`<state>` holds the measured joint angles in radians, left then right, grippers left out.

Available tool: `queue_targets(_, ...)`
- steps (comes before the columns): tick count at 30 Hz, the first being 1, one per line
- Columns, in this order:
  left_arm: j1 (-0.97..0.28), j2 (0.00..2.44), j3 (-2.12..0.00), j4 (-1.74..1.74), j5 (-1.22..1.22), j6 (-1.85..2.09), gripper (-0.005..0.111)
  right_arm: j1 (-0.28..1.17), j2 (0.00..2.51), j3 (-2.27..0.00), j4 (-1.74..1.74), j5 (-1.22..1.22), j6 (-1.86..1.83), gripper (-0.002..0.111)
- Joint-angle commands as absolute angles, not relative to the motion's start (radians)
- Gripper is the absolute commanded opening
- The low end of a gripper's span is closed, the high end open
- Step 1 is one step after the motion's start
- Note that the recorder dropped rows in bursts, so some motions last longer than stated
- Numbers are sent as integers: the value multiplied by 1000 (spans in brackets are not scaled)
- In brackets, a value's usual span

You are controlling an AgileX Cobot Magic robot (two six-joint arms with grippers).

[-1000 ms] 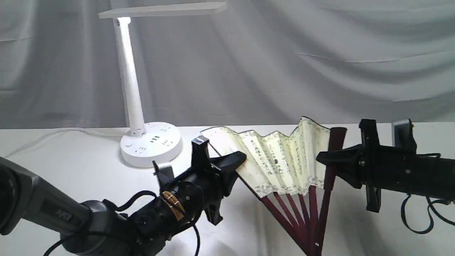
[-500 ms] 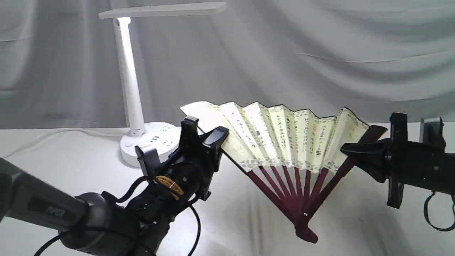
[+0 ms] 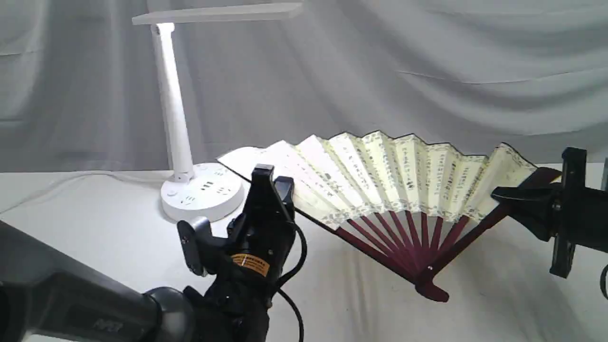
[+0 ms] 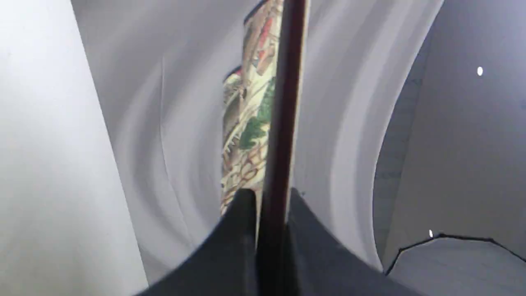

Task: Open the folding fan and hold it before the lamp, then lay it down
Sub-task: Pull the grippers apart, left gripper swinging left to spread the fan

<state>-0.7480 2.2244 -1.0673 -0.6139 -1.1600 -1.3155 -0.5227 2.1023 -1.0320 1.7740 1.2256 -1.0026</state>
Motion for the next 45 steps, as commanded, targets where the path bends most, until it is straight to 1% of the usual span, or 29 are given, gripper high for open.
queue_targets(1, -749, 2201, -1076, -724, -1221, -1326, 0, -549, 2100, -1026, 1744, 1221, -1019, 0)
queue_targets(7, -749, 2201, -1076, -825, -1221, -1333, 0, -572, 2100, -1026, 1744, 1221, -1013, 0)
queue_targets(20, -749, 2201, -1076, -951, -1221, -1370, 0, -573, 2100, -1026, 1744, 1221, -930, 0)
queue_targets(28, -749, 2201, -1076, -1008, -1221, -1386, 0, -573, 2098, -1026, 1744, 1221, -858, 0)
queue_targets(40, -749, 2201, -1076, -1060, -1221, -1407, 0, -573, 2074, -1026, 1744, 1221, -851, 0)
queue_targets(45, -749, 2201, -1076, -1063, -1221, -1414, 0, -600, 2052, -1026, 1744, 1221, -851, 0)
